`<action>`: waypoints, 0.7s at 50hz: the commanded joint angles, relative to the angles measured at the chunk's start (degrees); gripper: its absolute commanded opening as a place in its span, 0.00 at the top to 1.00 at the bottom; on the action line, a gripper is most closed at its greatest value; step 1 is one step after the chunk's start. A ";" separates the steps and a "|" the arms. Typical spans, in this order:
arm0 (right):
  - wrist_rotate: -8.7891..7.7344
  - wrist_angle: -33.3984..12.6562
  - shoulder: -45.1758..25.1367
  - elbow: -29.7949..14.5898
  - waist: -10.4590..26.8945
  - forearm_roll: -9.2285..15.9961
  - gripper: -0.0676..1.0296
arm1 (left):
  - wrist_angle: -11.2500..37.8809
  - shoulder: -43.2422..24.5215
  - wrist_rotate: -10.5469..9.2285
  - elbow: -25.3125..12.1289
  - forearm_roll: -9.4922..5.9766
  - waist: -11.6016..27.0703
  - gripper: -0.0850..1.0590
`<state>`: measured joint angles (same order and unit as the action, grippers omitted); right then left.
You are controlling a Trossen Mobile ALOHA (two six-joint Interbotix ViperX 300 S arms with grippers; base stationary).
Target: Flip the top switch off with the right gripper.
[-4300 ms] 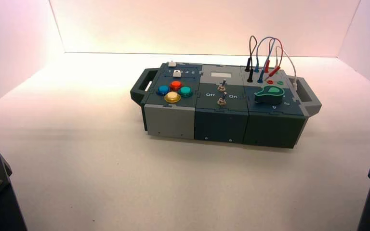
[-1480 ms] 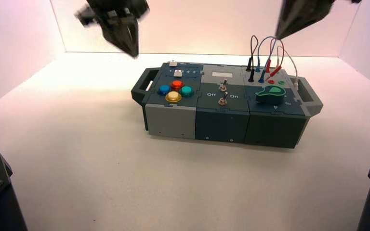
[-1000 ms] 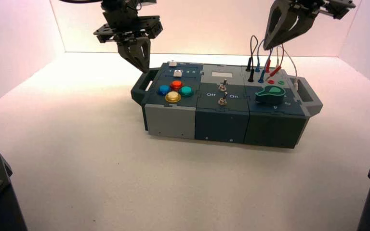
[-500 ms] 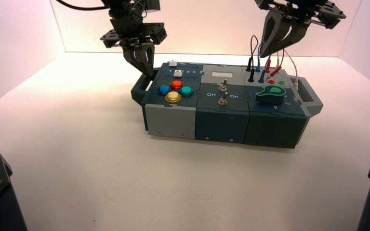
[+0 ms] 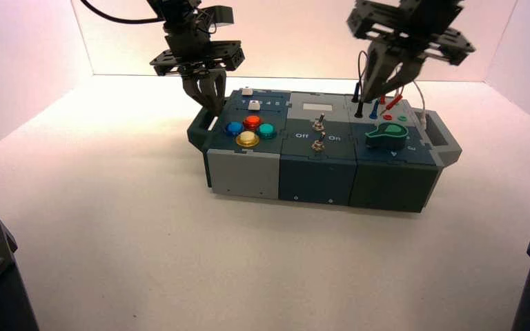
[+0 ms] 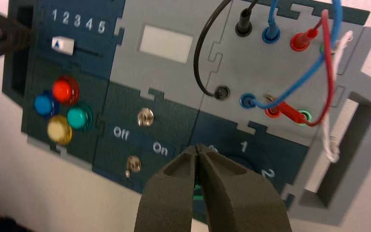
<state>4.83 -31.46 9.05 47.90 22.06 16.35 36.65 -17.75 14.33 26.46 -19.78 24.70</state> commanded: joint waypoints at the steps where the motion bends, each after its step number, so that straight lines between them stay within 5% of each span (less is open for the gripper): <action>1: 3.43 2.64 -1.58 -2.02 2.64 -1.67 0.96 | -0.88 -0.70 0.09 -0.44 0.35 -0.26 0.95; 6: 5.10 2.64 -4.66 -3.43 4.48 -2.81 0.96 | -0.97 -1.23 0.09 -0.53 0.53 -0.26 0.95; 35: 5.80 3.43 -8.35 -5.36 7.21 -1.14 0.96 | -0.70 -1.76 0.53 -0.53 0.88 -0.26 0.95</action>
<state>10.11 -28.48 0.09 44.30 28.21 14.50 36.65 -18.63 14.33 26.10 -19.60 24.79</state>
